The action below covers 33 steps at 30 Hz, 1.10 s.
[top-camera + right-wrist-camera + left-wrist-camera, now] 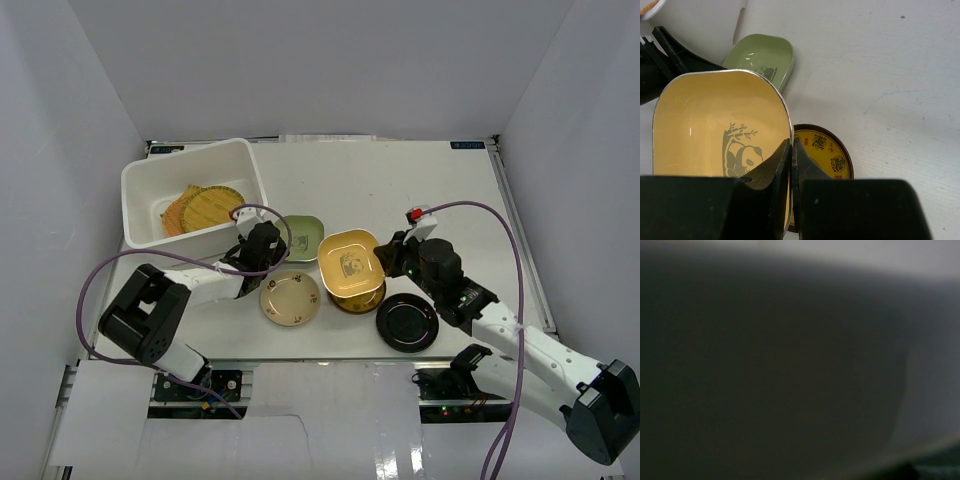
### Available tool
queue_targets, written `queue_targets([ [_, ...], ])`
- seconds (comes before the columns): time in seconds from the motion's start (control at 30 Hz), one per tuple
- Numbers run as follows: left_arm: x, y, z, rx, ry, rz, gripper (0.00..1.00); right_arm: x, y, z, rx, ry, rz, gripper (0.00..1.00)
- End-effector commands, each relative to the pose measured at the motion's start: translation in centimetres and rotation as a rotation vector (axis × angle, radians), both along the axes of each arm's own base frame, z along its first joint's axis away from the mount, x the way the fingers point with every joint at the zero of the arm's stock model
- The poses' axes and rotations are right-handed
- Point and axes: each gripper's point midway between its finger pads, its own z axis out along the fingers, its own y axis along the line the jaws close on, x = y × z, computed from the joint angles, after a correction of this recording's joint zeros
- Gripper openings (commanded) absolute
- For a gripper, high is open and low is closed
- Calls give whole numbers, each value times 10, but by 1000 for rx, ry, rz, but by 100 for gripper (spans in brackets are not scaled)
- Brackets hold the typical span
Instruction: Place the plates into the plastic bin on the countertop
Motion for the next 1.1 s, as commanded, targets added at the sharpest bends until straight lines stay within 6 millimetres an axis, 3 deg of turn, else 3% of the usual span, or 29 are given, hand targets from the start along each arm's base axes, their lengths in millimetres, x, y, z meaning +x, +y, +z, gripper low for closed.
queue_targets([
  [0.0,-17,6,-14,80,42,-17,56,3,3,26,52,-70,11,8],
  [0.3,-26,2,-19,143,51,-19,47,-1,0,41,74,-96,12,8],
  [0.33,-25,2,-19,144,49,-15,40,-3,-1,43,78,-101,14,8],
  [0.57,-14,-6,-7,142,25,-13,13,-8,-11,46,76,-114,-8,8],
  [0.73,-5,-16,9,120,-11,-21,0,-11,-19,53,74,-137,-28,8],
  [0.87,9,-30,48,64,-91,-36,0,-12,-23,59,69,-151,-30,8],
  [0.93,18,-39,81,23,-157,-49,0,-13,-26,61,65,-155,-41,8],
  [0.97,24,-45,114,-10,-222,-63,0,-14,-27,65,68,-162,-43,8],
  [1.07,26,-45,174,-34,-335,-84,0,-18,-32,75,82,-184,-47,8],
])
